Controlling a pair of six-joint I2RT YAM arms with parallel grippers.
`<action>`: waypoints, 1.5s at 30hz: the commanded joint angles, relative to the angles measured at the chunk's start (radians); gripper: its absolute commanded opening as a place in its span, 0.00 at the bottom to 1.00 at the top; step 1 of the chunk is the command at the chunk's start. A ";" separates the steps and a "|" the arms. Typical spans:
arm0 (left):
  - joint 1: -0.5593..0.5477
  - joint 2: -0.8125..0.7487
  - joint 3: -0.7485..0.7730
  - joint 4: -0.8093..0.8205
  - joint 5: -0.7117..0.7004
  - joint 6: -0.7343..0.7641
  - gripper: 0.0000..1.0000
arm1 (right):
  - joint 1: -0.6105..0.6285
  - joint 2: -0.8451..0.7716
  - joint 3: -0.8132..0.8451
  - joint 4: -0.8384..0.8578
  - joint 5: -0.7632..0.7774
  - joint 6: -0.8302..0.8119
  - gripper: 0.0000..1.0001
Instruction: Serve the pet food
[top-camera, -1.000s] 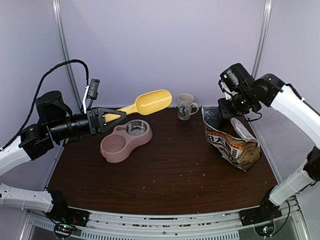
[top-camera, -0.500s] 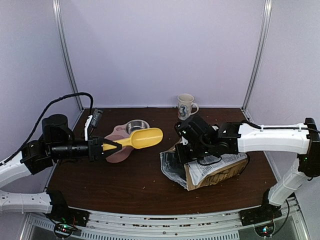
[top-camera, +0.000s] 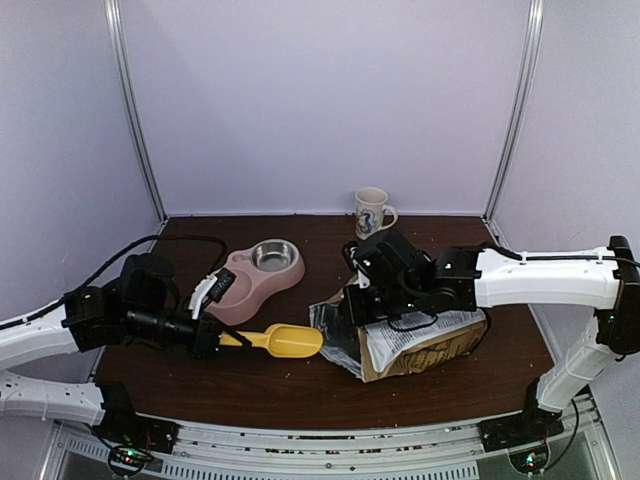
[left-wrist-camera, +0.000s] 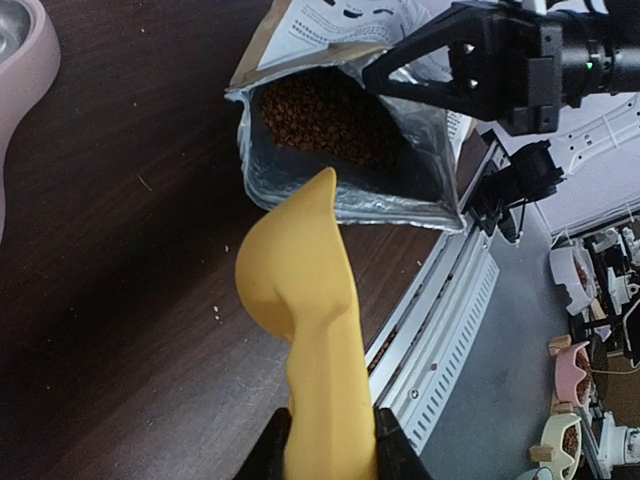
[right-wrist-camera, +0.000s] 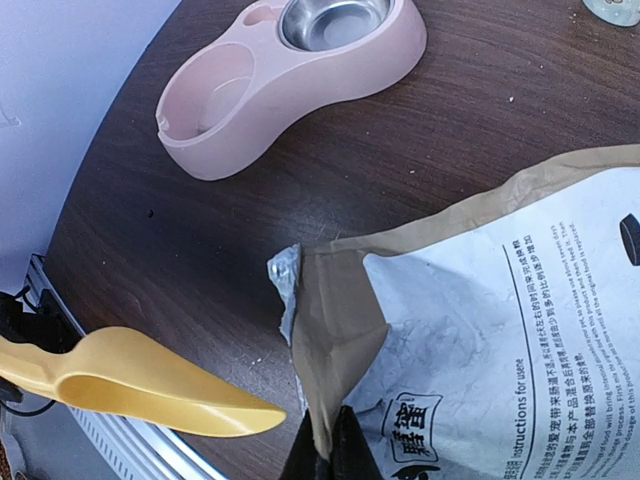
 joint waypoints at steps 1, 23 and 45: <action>-0.032 0.110 0.035 0.137 -0.031 0.027 0.07 | 0.042 -0.033 0.052 0.082 -0.028 -0.007 0.00; -0.186 0.796 0.371 0.237 -0.375 -0.034 0.02 | 0.068 -0.070 0.052 0.098 -0.005 -0.004 0.00; -0.146 0.951 0.265 1.071 0.296 -0.320 0.01 | 0.009 -0.216 -0.062 0.147 -0.040 0.061 0.00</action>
